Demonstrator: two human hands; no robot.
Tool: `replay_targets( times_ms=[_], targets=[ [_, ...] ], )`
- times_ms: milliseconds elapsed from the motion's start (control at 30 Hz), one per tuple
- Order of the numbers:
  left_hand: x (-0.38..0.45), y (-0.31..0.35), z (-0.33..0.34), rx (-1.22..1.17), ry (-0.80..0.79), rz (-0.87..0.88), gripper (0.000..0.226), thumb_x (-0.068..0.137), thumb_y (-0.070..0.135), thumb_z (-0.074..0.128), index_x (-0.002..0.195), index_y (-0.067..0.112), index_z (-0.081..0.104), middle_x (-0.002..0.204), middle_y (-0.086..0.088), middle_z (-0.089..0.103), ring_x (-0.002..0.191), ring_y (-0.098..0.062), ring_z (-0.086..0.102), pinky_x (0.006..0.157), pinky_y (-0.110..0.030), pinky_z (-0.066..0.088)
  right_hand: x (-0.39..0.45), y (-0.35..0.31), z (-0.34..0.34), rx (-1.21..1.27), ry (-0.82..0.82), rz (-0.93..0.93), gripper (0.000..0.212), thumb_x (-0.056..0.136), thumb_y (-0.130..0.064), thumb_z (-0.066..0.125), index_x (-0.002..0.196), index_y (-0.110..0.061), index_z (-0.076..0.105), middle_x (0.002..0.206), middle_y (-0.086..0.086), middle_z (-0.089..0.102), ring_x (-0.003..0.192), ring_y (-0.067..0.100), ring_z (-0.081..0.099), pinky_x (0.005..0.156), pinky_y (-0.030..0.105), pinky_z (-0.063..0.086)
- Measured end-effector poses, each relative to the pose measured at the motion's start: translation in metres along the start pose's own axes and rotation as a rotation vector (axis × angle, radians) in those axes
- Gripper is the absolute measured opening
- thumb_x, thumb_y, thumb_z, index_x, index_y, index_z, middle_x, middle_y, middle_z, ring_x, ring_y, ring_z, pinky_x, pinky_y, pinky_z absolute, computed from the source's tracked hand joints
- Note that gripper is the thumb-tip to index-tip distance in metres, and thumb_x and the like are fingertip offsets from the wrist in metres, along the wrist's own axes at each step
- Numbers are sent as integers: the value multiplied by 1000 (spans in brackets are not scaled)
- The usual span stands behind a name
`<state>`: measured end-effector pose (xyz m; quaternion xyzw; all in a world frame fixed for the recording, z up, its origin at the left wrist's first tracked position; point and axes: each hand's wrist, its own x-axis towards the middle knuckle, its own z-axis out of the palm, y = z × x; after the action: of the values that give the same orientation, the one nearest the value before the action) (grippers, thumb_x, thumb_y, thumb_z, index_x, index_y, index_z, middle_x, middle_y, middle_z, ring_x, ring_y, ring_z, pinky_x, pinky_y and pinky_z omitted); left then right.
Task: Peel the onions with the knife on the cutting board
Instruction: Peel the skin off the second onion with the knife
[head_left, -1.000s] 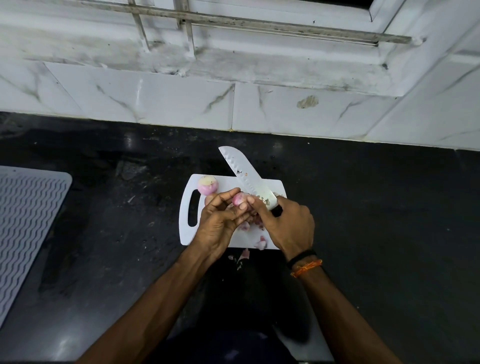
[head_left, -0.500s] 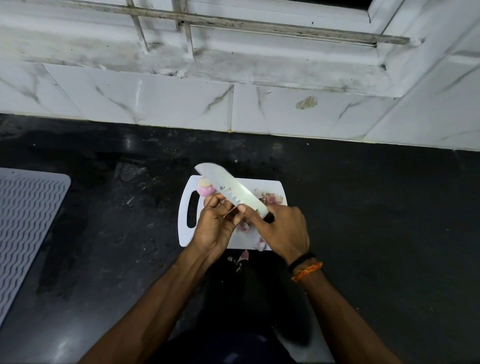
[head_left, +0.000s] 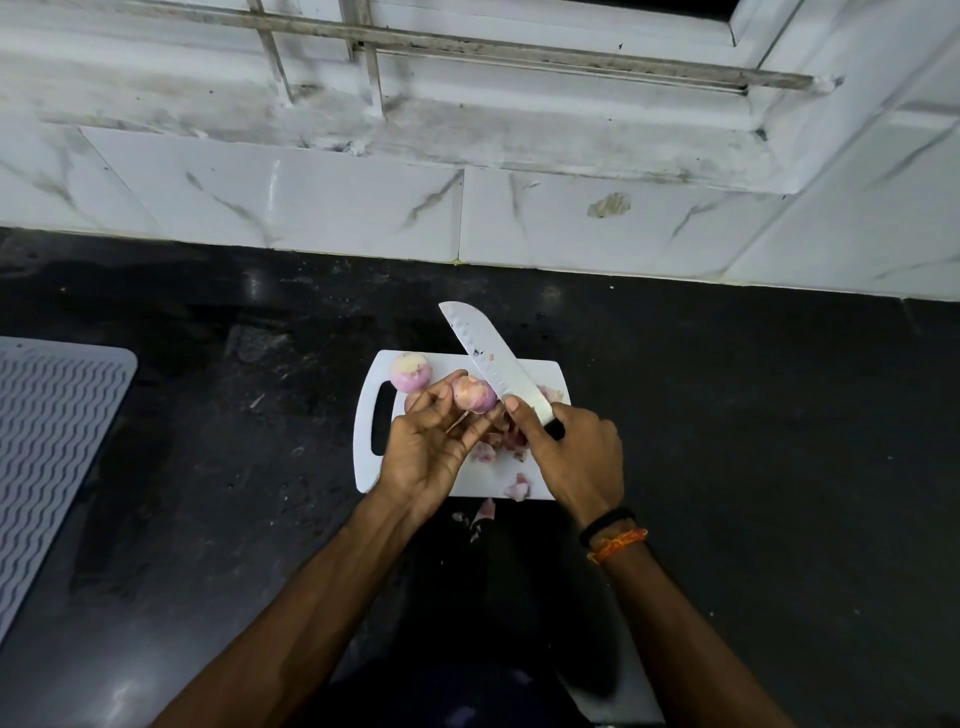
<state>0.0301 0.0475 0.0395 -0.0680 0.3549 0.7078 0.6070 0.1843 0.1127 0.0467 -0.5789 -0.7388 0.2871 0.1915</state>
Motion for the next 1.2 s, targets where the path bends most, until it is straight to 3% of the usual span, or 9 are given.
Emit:
replay_targets(
  times_ms=[200, 333, 533, 800, 1200],
  targets=[
    [1, 0, -3, 14, 21, 40, 52, 88, 13, 59, 135, -6, 51, 127, -25, 62, 110, -33, 67, 83, -39, 59, -3, -5, 5, -45, 20, -49, 65, 86, -75, 49, 90, -15, 73, 63, -7, 65, 58, 10, 62, 57, 34, 55],
    [3, -2, -2, 17, 34, 53, 44, 89, 13, 58, 130, -3, 55, 118, -22, 65, 105, -31, 69, 82, -38, 60, -2, -4, 5, -79, 23, -71, 64, 85, -77, 47, 86, -18, 72, 67, -6, 68, 59, 9, 62, 58, 34, 55],
    [4, -4, -2, 18, 20, 30, 25, 98, 3, 49, 120, -1, 61, 116, -20, 68, 104, -31, 70, 80, -38, 61, 3, -6, 5, -81, 31, -42, 67, 88, -76, 47, 104, -16, 73, 74, -4, 70, 67, 13, 65, 62, 36, 57],
    [5, -7, -5, 76, 0, 70, 35, 86, 10, 59, 119, 0, 62, 113, -20, 69, 104, -32, 69, 86, -39, 60, -1, -8, 5, -93, -31, -81, 71, 84, -76, 42, 103, -15, 72, 85, 0, 74, 65, 8, 60, 64, 25, 53],
    [5, -9, -5, 124, 45, 88, 49, 84, 13, 63, 129, -2, 54, 112, -19, 66, 100, -28, 70, 79, -37, 60, 0, -12, 10, -147, 72, -8, 89, 74, -95, 29, 101, -21, 73, 78, -2, 73, 73, 20, 68, 67, 40, 58]
  ],
)
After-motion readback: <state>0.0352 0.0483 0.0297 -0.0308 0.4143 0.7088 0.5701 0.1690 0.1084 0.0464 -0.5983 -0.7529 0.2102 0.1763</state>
